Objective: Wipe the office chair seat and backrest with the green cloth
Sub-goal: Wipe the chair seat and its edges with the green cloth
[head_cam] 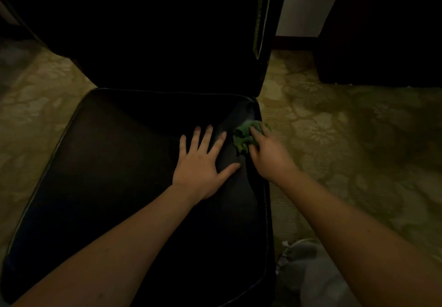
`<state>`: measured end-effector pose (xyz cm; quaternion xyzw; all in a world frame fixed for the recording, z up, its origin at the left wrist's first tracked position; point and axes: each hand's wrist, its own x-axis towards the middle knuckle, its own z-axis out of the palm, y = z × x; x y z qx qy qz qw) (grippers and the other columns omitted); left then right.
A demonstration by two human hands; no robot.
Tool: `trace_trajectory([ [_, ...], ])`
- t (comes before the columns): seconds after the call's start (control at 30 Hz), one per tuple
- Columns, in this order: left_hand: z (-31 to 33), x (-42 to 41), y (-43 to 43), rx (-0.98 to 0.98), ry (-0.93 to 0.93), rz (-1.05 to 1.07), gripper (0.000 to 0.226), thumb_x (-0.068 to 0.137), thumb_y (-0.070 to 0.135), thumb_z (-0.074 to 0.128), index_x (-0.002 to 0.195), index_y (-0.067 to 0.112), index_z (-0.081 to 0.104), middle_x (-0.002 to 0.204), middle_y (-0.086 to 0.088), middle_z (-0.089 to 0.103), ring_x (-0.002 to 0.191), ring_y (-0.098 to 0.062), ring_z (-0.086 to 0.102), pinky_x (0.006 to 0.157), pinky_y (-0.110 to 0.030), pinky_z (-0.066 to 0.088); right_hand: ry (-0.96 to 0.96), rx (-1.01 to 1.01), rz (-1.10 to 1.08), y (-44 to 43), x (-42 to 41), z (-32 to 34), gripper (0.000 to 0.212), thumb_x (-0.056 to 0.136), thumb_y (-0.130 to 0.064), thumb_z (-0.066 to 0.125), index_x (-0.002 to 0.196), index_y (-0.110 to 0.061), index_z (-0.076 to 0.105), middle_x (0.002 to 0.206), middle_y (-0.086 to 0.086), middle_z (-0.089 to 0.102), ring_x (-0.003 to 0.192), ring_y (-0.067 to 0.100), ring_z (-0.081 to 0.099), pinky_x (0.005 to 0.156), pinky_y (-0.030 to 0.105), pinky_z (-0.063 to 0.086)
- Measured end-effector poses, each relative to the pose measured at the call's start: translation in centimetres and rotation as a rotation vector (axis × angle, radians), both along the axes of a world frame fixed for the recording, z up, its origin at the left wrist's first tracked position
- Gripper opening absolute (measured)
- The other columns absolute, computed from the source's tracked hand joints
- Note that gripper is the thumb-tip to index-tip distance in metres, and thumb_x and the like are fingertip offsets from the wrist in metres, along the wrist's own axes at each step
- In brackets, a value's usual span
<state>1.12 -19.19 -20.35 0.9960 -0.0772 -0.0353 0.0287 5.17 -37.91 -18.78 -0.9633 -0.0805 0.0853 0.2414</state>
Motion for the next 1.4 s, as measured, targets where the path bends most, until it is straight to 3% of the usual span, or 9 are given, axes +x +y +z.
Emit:
trace_trajectory([
  [0.13, 0.2, 0.0, -0.4, 0.025, 0.024, 0.005, 0.085, 0.084, 0.080, -0.003, 0.158, 0.037, -0.009, 0.169, -0.001, -0.006, 0.155, -0.027, -0.010, 0.123, -0.055, -0.005, 0.034, 0.062, -0.037, 0.0, 0.2, 0.3, 0.060, 0.101, -0.037, 0.049, 0.154, -0.017, 0.029, 0.164, 0.009, 0.016, 0.150, 0.025, 0.016, 0.120, 0.035, 0.018],
  [0.27, 0.5, 0.0, -0.5, 0.038, 0.047, 0.011, 0.087, 0.083, 0.080, -0.007, 0.157, 0.037, -0.012, 0.169, -0.001, -0.009, 0.155, -0.027, -0.011, 0.123, -0.056, -0.004, 0.020, 0.085, -0.040, -0.2, -1.5, 0.1, 0.057, 0.100, -0.034, 0.052, 0.152, -0.017, 0.034, 0.163, 0.008, 0.020, 0.149, 0.024, 0.019, 0.121, 0.037, 0.022],
  [0.5, 1.3, -1.5, -1.1, 0.020, 0.151, 0.016, 0.079, 0.094, 0.075, 0.011, 0.157, 0.036, -0.016, 0.167, -0.001, -0.020, 0.153, -0.028, -0.020, 0.122, -0.057, -0.005, 0.001, 0.075, -0.078, 0.3, -0.2, 0.0, 0.054, 0.101, -0.027, 0.050, 0.151, -0.014, 0.035, 0.162, 0.012, 0.022, 0.147, 0.027, 0.025, 0.118, 0.035, 0.026],
  [0.77, 0.4, -2.7, -0.9, -0.003, 0.099, 0.019, 0.086, 0.081, 0.080, -0.007, 0.156, 0.039, -0.017, 0.167, 0.000, -0.018, 0.153, -0.027, -0.019, 0.122, -0.056, -0.008, -0.005, 0.048, -0.098, 0.6, -2.6, 0.2, 0.052, 0.101, -0.025, 0.048, 0.151, -0.012, 0.036, 0.160, 0.014, 0.026, 0.147, 0.027, 0.026, 0.118, 0.032, 0.023],
  [1.0, 0.8, -2.9, -0.8, 0.001, 0.105, -0.005, 0.090, 0.080, 0.083, -0.008, 0.157, 0.037, -0.016, 0.167, -0.001, -0.019, 0.153, -0.028, -0.020, 0.122, -0.057, -0.007, -0.001, 0.035, -0.078, 0.4, -1.8, 0.5, 0.050, 0.101, -0.022, 0.049, 0.149, -0.013, 0.040, 0.160, 0.012, 0.028, 0.142, 0.028, 0.034, 0.115, 0.035, 0.033],
  [1.4, 0.8, -3.0, -0.8, 0.002, 0.102, 0.001, 0.089, 0.081, 0.082, -0.005, 0.157, 0.037, -0.016, 0.167, -0.001, -0.017, 0.153, -0.028, -0.019, 0.122, -0.056, -0.008, 0.015, 0.011, -0.090, 0.5, -5.5, -0.1, 0.053, 0.101, -0.025, 0.048, 0.152, -0.017, 0.034, 0.162, 0.010, 0.022, 0.148, 0.027, 0.023, 0.119, 0.040, 0.026],
])
